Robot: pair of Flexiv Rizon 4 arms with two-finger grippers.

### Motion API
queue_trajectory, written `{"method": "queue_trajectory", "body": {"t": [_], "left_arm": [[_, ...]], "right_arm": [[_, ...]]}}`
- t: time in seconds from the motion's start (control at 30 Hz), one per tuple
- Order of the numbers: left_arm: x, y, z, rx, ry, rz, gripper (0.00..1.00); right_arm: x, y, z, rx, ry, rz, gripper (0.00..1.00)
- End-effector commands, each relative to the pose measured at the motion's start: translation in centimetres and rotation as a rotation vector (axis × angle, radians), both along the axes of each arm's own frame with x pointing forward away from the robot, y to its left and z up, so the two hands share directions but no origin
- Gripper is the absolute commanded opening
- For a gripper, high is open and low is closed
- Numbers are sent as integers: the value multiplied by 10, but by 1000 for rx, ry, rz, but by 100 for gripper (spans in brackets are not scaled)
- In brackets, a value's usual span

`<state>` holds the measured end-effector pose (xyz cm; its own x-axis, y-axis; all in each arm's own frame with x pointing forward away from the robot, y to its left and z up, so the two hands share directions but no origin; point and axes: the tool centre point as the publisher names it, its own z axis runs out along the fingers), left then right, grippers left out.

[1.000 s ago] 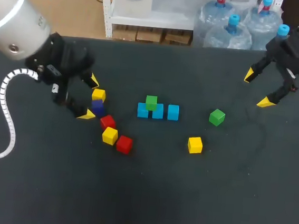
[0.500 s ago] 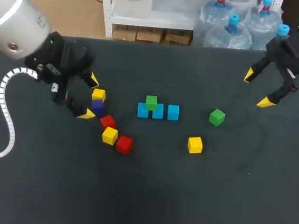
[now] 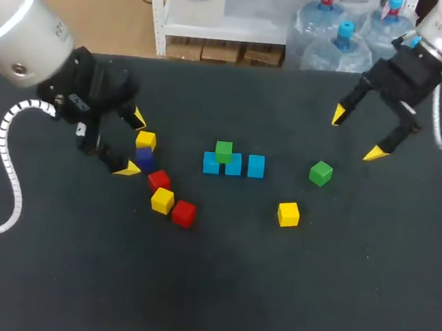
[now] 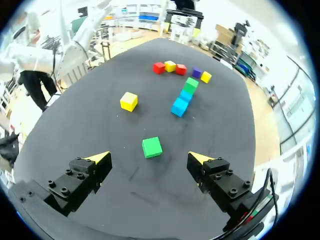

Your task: Place the blue cubes, place green cubes on the blue cubes, place the yellow cubes on the green cubes, then place the red cubes on the yellow cubes, and place purple cube on the red cubes.

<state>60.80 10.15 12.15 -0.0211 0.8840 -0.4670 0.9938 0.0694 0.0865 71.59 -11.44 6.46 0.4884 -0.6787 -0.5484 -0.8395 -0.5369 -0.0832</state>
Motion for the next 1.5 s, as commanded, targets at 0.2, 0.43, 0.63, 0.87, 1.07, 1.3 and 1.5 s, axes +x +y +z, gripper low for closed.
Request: {"method": "queue_trajectory", "body": {"t": [0.2, 0.43, 0.63, 0.87, 1.07, 1.3, 1.5], "left_arm": [[0, 1, 0, -4, -2, -3, 100], [0, 1, 0, -4, -2, -3, 100], [0, 1, 0, -4, -2, -3, 100], [0, 1, 0, -4, -2, -3, 100], [0, 1, 0, -4, -2, -3, 100], [0, 1, 0, -4, -2, -3, 100], [0, 1, 0, -4, -2, -3, 100]], "right_arm": [[17, 13, -23, 14, 42, 158, 100], [14, 24, -38, 28, 52, 180, 100], [8, 25, -43, 21, 73, 174, 100], [4, 24, -51, 22, 78, 160, 100], [-2, 25, -60, 36, 80, 153, 92], [-6, 29, -68, 52, 91, 164, 42], [-9, 30, -73, 57, 101, 168, 43]]}}
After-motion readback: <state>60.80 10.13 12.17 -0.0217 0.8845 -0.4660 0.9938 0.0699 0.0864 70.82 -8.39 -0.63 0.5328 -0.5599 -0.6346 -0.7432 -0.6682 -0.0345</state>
